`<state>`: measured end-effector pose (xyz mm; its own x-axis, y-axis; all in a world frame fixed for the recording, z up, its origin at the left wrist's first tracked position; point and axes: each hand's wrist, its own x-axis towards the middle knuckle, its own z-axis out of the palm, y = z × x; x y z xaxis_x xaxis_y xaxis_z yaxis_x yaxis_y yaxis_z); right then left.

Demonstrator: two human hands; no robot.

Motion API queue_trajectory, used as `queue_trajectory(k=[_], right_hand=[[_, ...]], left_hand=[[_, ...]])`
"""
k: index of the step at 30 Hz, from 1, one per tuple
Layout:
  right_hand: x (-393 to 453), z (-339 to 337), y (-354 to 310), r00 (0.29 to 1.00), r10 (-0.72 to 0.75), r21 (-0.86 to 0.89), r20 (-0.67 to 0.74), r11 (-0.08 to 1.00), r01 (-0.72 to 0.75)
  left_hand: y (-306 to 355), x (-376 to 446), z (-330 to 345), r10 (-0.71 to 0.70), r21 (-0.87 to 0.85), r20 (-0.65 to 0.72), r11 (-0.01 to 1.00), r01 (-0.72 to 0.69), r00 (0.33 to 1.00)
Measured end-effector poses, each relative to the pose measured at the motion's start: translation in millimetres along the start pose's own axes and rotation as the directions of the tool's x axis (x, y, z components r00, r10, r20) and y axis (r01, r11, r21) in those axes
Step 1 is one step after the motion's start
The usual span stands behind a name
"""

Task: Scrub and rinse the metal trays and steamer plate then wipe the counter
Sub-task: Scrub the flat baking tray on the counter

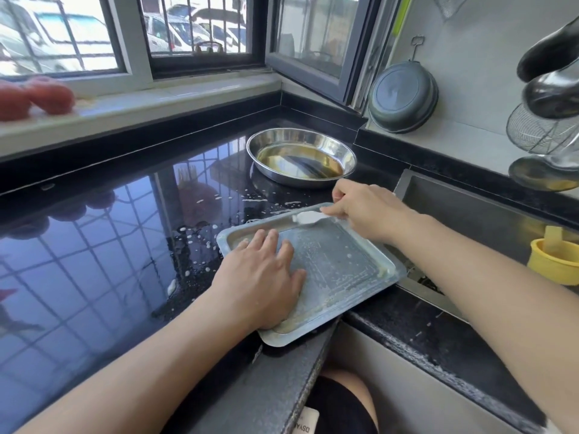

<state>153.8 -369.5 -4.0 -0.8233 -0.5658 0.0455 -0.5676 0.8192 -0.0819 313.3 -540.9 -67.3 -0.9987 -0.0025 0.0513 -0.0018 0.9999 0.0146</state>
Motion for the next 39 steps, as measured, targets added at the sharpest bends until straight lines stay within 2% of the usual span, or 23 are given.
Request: queue_trajectory(k=[3, 7, 11, 15, 19, 24, 27, 30, 35, 39], right_hand=[[-4, -12, 11, 0.995, 0.101, 0.037, -0.004, 0.994, -0.101], [-9, 0, 7, 0.997, 0.019, 0.044, 0.070, 0.999, -0.022], [-7, -10, 18, 0.992, 0.099, 0.042, 0.072, 0.994, -0.102], [-14, -9, 3, 0.986, -0.026, -0.094, 0.164, 0.995, 0.042], [-25, -20, 7, 0.983, 0.059, -0.151, 0.171, 0.988, -0.033], [-47, -6, 9, 0.975, 0.040, -0.089, 0.220, 0.996, -0.021], [-55, -11, 10, 0.979, 0.081, -0.097, 0.188, 0.993, -0.064], [-69, -4, 3, 0.969, 0.024, -0.072, 0.247, 0.997, -0.006], [-78, -16, 11, 0.970, 0.149, -0.177, 0.190, 0.977, -0.116], [-101, -19, 2, 0.937, 0.128, -0.164, 0.326, 0.983, -0.077]], left_hand=[[1, -2, -1, -0.006, 0.023, -0.018, 1.000, 0.006, 1.000], [2, -3, -2, -0.007, 0.010, -0.012, 1.000, 0.007, 1.000], [1, -1, -1, -0.006, 0.022, -0.016, 1.000, 0.006, 1.000], [2, -2, -1, -0.010, 0.017, 0.001, 1.000, 0.010, 1.000], [3, -2, -2, -0.013, 0.008, 0.002, 1.000, 0.013, 1.000], [2, 0, 0, -0.013, 0.010, -0.001, 1.000, 0.013, 1.000], [2, -1, -1, -0.015, -0.001, 0.002, 1.000, 0.015, 1.000], [3, -1, -2, -0.014, -0.004, 0.006, 1.000, 0.014, 1.000], [2, -1, -2, -0.015, -0.017, 0.022, 1.000, 0.015, 1.000], [2, 0, -3, -0.019, -0.016, 0.034, 1.000, 0.019, 0.999]])
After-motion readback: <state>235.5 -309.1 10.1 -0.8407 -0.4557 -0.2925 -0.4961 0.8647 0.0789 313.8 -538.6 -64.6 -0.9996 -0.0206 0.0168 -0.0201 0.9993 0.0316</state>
